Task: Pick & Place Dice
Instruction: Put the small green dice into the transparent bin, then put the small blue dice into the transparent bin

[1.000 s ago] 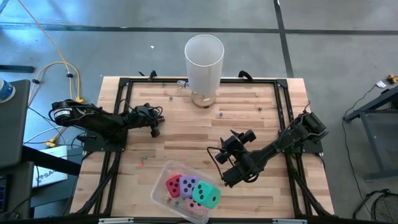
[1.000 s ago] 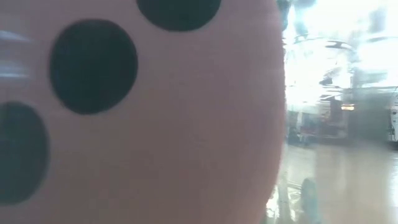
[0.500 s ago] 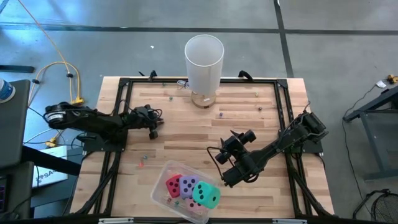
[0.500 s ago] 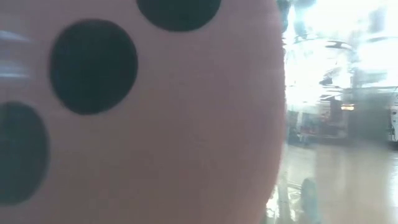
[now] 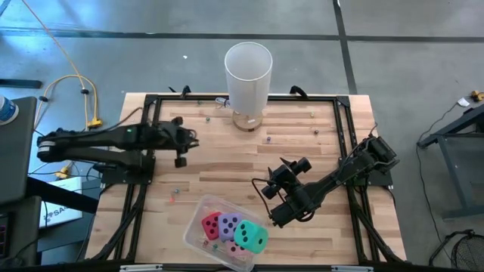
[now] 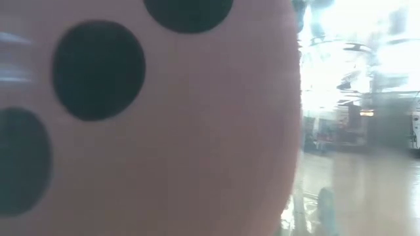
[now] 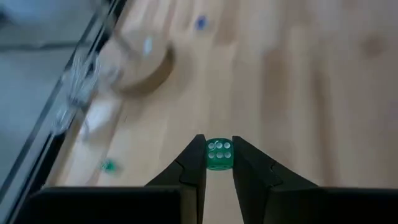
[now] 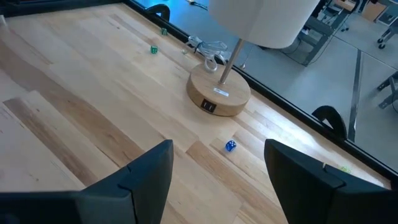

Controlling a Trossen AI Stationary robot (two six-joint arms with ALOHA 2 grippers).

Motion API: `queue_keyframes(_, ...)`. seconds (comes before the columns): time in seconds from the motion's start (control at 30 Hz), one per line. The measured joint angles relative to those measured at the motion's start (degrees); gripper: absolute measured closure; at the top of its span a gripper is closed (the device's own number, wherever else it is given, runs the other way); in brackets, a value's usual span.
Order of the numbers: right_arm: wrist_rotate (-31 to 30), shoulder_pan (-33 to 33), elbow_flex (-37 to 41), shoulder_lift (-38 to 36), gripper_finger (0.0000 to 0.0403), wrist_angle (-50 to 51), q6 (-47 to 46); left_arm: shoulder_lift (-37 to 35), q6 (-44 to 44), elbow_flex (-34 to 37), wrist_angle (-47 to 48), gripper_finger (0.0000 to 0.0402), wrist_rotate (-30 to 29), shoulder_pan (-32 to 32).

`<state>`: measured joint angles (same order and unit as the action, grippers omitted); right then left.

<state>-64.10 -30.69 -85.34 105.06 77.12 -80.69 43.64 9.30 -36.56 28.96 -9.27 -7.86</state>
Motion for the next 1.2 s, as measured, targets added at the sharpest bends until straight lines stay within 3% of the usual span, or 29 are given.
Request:
queue_keyframes(0.1,0.0,0.0,0.0,0.0,0.0160,0.0,1.0,-2.8,-1.1,-4.2,3.0,0.0352,5.9,5.3)
queue_keyframes(0.27,0.0,0.0,0.0,0.0,0.0160,0.0,1.5,-4.4,-3.0,-5.2,-0.7,0.0353,16.1,14.8)
queue_keyframes(0.47,-0.2,0.0,0.0,0.0,0.0160,0.0,1.5,1.9,-5.0,-5.2,-7.8,0.0353,17.9,25.9)
queue_keyframes(0.67,-0.1,0.0,0.0,0.0,0.0160,-0.1,1.5,10.0,-1.6,-5.2,-17.0,0.0353,21.5,34.8)
queue_keyframes(1.07,1.2,-0.1,0.0,0.0,0.0160,-1.6,1.5,19.4,-1.2,-5.2,-24.0,0.0311,20.8,34.9)
queue_keyframes(1.2,1.2,-0.1,0.0,0.0,0.0160,-1.7,1.5,20.8,-4.7,-5.2,-24.8,0.0281,20.9,34.2)
